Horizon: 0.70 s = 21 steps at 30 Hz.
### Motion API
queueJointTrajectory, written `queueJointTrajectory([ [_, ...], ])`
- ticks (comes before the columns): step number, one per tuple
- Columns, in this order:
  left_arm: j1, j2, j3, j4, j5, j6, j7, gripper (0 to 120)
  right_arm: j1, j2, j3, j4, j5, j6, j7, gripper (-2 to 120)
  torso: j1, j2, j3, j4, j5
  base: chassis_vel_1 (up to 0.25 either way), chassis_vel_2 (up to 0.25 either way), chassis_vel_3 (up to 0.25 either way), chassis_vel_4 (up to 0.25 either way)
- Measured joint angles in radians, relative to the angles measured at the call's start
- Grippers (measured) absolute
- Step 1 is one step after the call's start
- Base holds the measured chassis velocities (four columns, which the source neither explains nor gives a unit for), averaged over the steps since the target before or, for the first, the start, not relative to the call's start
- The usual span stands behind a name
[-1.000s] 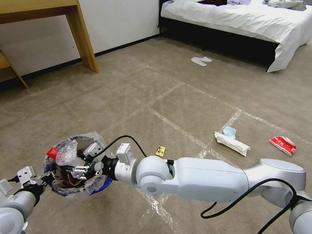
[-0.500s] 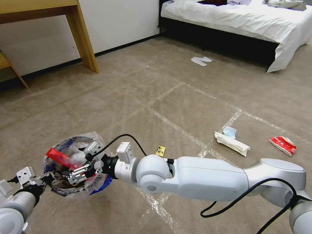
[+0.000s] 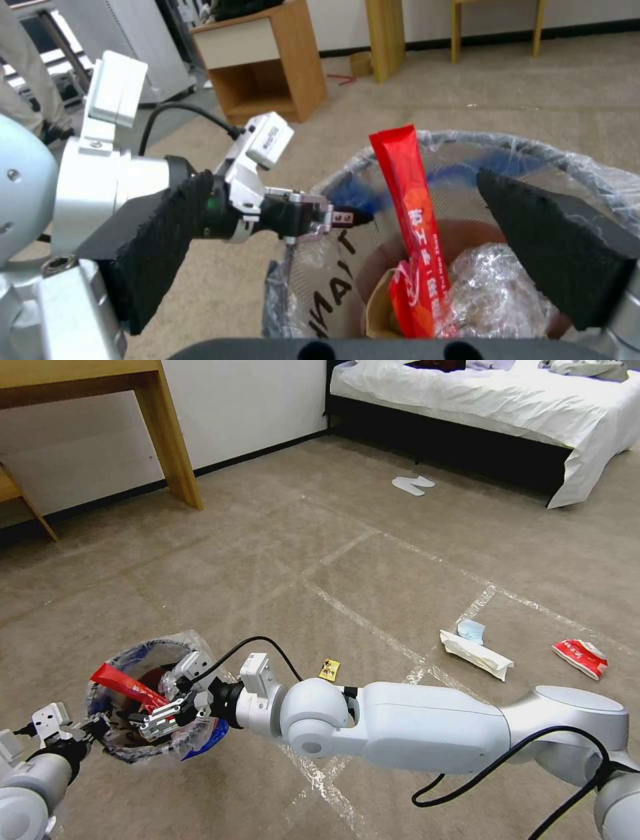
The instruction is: Pick up the trash bin and place the garbage on the floor into it.
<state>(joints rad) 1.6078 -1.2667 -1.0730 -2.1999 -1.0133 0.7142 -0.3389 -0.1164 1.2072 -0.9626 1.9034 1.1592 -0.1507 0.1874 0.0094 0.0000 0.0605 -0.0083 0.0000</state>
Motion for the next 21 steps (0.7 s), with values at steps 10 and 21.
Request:
queueJointTrajectory([
  [10,0.000,-0.001,0.000,0.007,0.010,-0.001,0.003,0,-0.011,0.002,0.070,0.024,0.023,0.001,-0.003,100,0.000,0.000,0.000,0.0000,0.0000,0.000,0.000,0.000,0.000],
  [21,0.001,-0.004,-0.002,0.007,0.011,-0.002,0.004,0,-0.026,0.023,0.070,0.006,0.015,0.012,-0.006,100,0.000,0.000,0.000,0.0000,-0.0001,0.000,0.000,0.000,0.000],
])
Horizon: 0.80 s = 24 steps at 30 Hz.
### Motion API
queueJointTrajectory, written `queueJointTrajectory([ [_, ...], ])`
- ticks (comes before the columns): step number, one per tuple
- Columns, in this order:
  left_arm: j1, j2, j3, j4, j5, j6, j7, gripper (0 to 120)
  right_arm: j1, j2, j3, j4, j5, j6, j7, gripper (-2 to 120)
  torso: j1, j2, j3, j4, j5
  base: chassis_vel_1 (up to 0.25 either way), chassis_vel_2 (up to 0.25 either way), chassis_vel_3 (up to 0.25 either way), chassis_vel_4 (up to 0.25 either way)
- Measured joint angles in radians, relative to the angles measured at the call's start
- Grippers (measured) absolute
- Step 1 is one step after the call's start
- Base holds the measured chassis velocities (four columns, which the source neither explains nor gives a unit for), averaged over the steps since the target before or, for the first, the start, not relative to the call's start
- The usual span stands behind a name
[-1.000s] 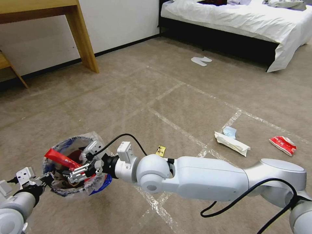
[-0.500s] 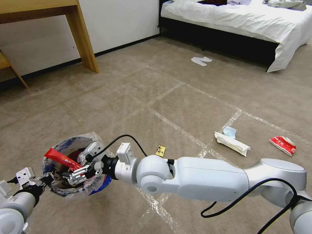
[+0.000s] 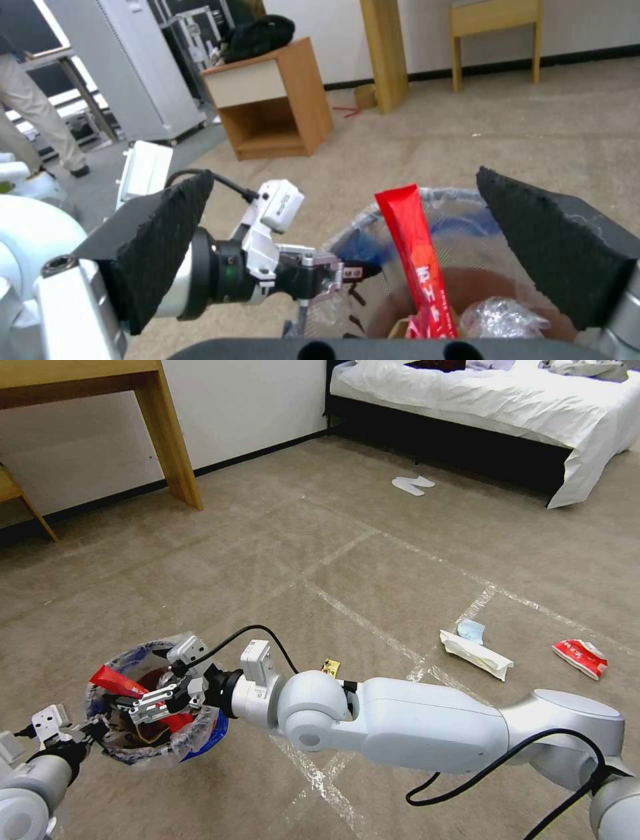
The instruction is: Pick up the trash bin and place the garbage on the floor into it.
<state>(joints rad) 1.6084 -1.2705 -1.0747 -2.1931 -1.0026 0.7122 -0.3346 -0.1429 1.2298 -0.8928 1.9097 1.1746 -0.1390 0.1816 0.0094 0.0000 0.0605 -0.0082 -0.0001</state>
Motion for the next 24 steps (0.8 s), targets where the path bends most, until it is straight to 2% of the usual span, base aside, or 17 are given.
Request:
queueJointTrajectory([
  [10,-0.001,0.002,-0.004,-0.001,0.000,-0.001,0.000,0,-0.002,0.011,-0.011,-0.003,0.004,0.002,0.003,100,0.000,0.000,0.000,0.0000,0.0000,0.000,0.000,0.000,0.000],
  [17,-0.002,0.005,-0.005,0.008,0.006,-0.002,0.002,0,-0.030,0.028,0.133,0.012,0.016,0.057,-0.033,100,0.000,0.000,0.000,0.0000,0.0000,0.000,0.000,0.000,0.000],
  [24,-0.001,0.009,-0.008,0.012,0.008,-0.004,0.003,0,-0.053,0.013,0.191,0.025,0.044,0.095,-0.074,100,0.000,0.000,0.000,0.0000,0.0000,0.000,0.000,0.000,0.000],
])
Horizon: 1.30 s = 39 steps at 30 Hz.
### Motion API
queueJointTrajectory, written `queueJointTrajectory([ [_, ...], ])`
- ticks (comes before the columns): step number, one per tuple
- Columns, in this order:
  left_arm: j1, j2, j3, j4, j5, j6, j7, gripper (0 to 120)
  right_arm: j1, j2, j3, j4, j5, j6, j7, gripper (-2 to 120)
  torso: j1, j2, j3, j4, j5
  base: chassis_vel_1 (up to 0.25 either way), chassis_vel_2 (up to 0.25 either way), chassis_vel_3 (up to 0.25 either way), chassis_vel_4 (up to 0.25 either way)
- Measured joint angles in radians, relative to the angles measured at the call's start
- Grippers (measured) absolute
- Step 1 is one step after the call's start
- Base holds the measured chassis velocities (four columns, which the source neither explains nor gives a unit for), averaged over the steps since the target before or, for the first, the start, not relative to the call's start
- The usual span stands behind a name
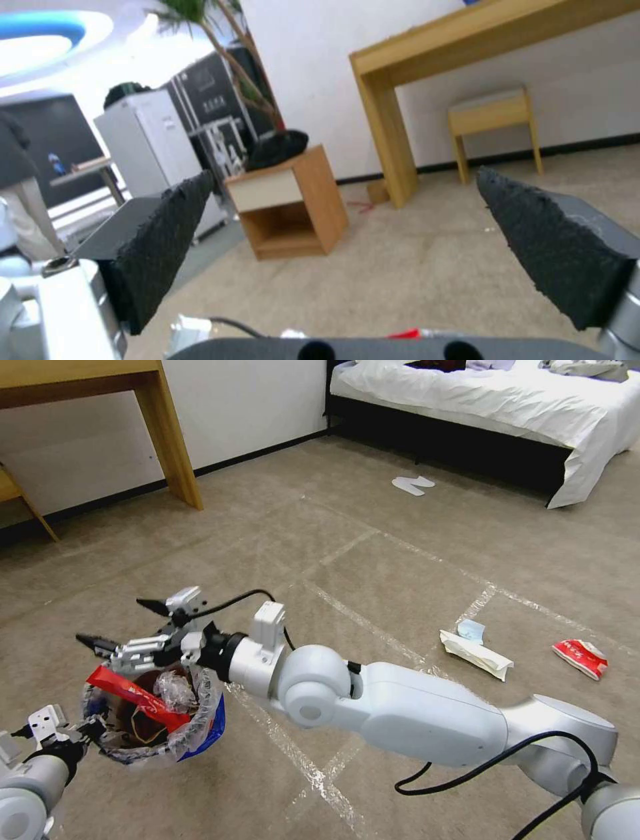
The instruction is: Pick up the trash bin and place the garbage on the floor into it.
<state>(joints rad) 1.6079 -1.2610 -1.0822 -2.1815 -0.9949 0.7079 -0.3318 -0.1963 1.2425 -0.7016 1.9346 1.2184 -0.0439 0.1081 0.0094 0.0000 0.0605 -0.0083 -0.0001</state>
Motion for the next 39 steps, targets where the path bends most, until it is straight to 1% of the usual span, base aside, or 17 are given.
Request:
queueJointTrajectory([
  [13,0.000,-0.003,-0.001,0.000,0.007,-0.002,0.003,0,-0.044,0.007,0.109,-0.010,0.010,0.113,-0.089,100,0.000,0.000,0.000,0.0001,0.0000,0.000,0.000,0.000,0.000],
  [15,0.000,-0.005,-0.005,-0.003,0.014,-0.005,0.005,0,-0.080,-0.006,0.211,-0.014,0.007,0.128,-0.104,100,0.000,0.000,0.000,0.0002,0.0000,0.000,0.000,0.000,0.000],
  [19,-0.001,-0.008,-0.009,-0.005,0.019,-0.009,0.007,0,-0.132,-0.040,0.305,-0.012,-0.014,0.146,-0.106,100,0.000,0.000,0.000,0.0002,0.0001,0.000,0.000,0.000,0.000],
  [21,0.000,-0.012,-0.014,-0.011,0.023,-0.011,0.008,0,-0.215,-0.097,0.434,-0.003,-0.082,0.160,-0.107,100,0.000,0.000,0.000,-0.0002,0.0002,0.000,0.000,0.000,0.000],
  [22,0.000,-0.012,-0.014,-0.011,0.023,-0.011,0.008,0,-0.215,-0.097,0.434,-0.003,-0.082,0.160,-0.107,100,0.000,0.000,0.000,-0.0002,0.0002,0.000,0.000,0.000,0.000],
  [23,0.004,-0.016,-0.018,-0.016,0.026,-0.013,0.009,0,-0.248,-0.120,0.490,0.003,-0.106,0.160,-0.105,100,0.000,0.000,0.000,-0.0007,0.0004,0.000,0.000,0.000,0.000],
  [25,0.014,-0.027,-0.028,-0.027,0.037,-0.017,0.009,0,-0.310,-0.162,0.628,0.013,-0.154,0.163,-0.095,100,0.000,0.000,0.000,0.0001,0.0004,0.000,0.000,0.000,0.000],
  [26,0.014,-0.027,-0.028,-0.027,0.037,-0.017,0.009,0,-0.310,-0.162,0.628,0.013,-0.154,0.163,-0.095,100,0.000,0.000,0.000,0.0001,0.0004,0.000,0.000,0.000,0.000],
  [28,0.015,-0.034,-0.030,-0.032,0.054,-0.019,0.009,0,-0.379,-0.199,0.758,0.030,-0.222,0.149,-0.072,100,0.000,0.000,0.000,0.0002,0.0003,0.000,0.000,0.000,0.000],
  [29,0.015,-0.034,-0.030,-0.032,0.054,-0.019,0.009,0,-0.379,-0.199,0.758,0.030,-0.222,0.149,-0.072,100,0.000,0.000,0.000,0.0002,0.0003,0.000,0.000,0.000,0.000],
  [31,0.014,-0.042,-0.031,-0.033,0.076,-0.027,0.012,0,-0.479,-0.230,0.898,0.064,-0.341,0.101,-0.009,100,0.000,0.000,0.000,-0.0001,0.0003,0.000,0.000,0.000,0.000],
  [32,0.015,-0.044,-0.034,-0.033,0.082,-0.030,0.012,0,-0.542,-0.238,0.966,0.083,-0.402,0.081,0.018,100,0.000,0.000,0.000,-0.0001,0.0003,0.000,0.000,0.000,0.000],
  [33,0.015,-0.044,-0.034,-0.033,0.082,-0.030,0.012,0,-0.542,-0.238,0.966,0.083,-0.402,0.081,0.018,100,0.000,0.000,0.000,-0.0001,0.0003,0.000,0.000,0.000,0.000],
  [35,0.017,-0.047,-0.041,-0.033,0.086,-0.034,0.013,0,-0.681,-0.243,1.085,0.120,-0.469,0.082,0.034,100,0.000,0.000,0.000,-0.0002,0.0006,0.000,0.000,0.000,0.000],
  [36,0.017,-0.047,-0.041,-0.033,0.086,-0.034,0.013,0,-0.681,-0.243,1.085,0.120,-0.469,0.082,0.034,100,0.000,0.000,0.000,-0.0002,0.0006,0.000,0.000,0.000,0.000],
  [38,0.018,-0.049,-0.044,-0.033,0.092,-0.039,0.014,0,-0.784,-0.231,1.178,0.151,-0.505,0.127,0.020,100,0.000,0.000,0.000,-0.0003,0.0004,0.000,0.000,0.000,0.000],
  [39,0.018,-0.049,-0.044,-0.033,0.092,-0.039,0.014,0,-0.784,-0.231,1.178,0.151,-0.505,0.127,0.020,100,0.000,0.000,0.000,-0.0003,0.0004,0.000,0.000,0.000,0.000],
])
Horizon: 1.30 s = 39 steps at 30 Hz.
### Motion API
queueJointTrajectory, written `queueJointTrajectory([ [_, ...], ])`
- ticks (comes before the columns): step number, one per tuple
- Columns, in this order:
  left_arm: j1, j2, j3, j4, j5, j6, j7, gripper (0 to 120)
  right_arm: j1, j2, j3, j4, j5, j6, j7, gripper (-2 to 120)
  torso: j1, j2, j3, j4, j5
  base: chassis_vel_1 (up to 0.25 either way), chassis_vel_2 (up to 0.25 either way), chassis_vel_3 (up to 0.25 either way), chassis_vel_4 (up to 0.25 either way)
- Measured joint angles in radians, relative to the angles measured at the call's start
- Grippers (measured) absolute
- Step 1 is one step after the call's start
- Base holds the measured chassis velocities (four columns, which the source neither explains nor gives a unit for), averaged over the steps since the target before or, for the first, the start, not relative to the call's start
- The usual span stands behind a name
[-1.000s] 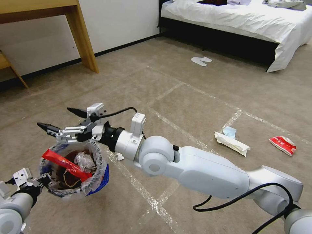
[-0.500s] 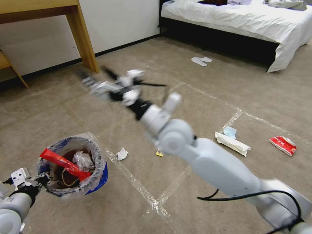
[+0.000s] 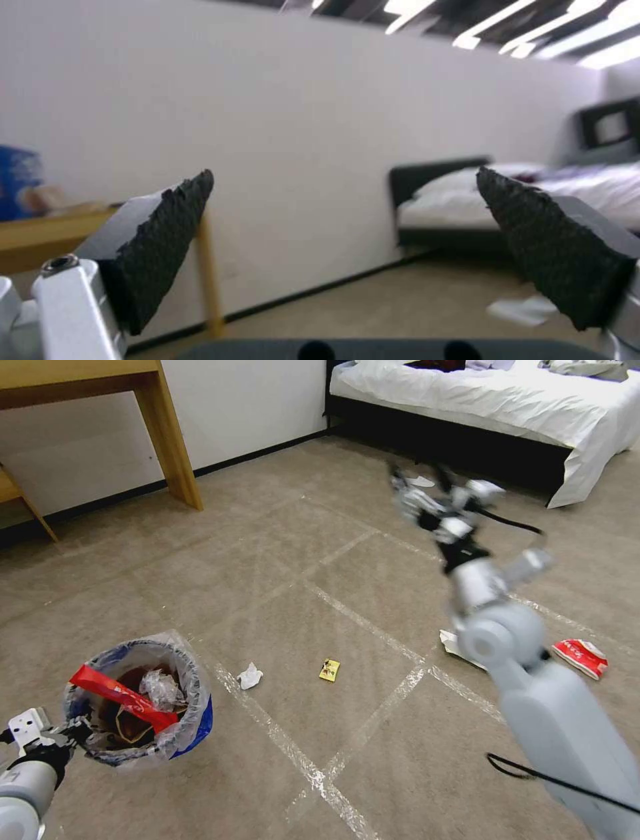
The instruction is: Pick up the trash bin and place the garbage on the floor into it.
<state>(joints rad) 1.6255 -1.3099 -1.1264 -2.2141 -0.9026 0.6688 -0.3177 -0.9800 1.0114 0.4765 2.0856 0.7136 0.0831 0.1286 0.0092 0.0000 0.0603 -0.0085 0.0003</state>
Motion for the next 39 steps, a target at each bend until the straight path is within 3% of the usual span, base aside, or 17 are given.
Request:
queueJointTrajectory([
  [8,0.000,-0.031,0.000,-0.013,0.027,-0.010,0.003,0,-0.296,0.078,0.179,0.068,-0.179,0.111,-0.015,100,0.000,0.000,0.000,0.0003,-0.0003,0.000,0.000,0.000,0.000],
  [15,-0.001,-0.042,0.003,-0.014,0.037,-0.016,0.006,0,-0.425,0.135,0.197,0.060,-0.278,0.154,-0.015,100,0.000,0.000,0.000,0.0002,-0.0003,0.000,0.000,0.000,0.000],
  [39,-0.009,-0.039,-0.004,-0.024,0.011,-0.013,0.001,0,-0.421,0.156,0.136,0.024,-0.330,0.142,-0.031,100,0.000,0.000,0.000,0.0003,-0.0004,-0.008,0.009,0.009,-0.010],
])
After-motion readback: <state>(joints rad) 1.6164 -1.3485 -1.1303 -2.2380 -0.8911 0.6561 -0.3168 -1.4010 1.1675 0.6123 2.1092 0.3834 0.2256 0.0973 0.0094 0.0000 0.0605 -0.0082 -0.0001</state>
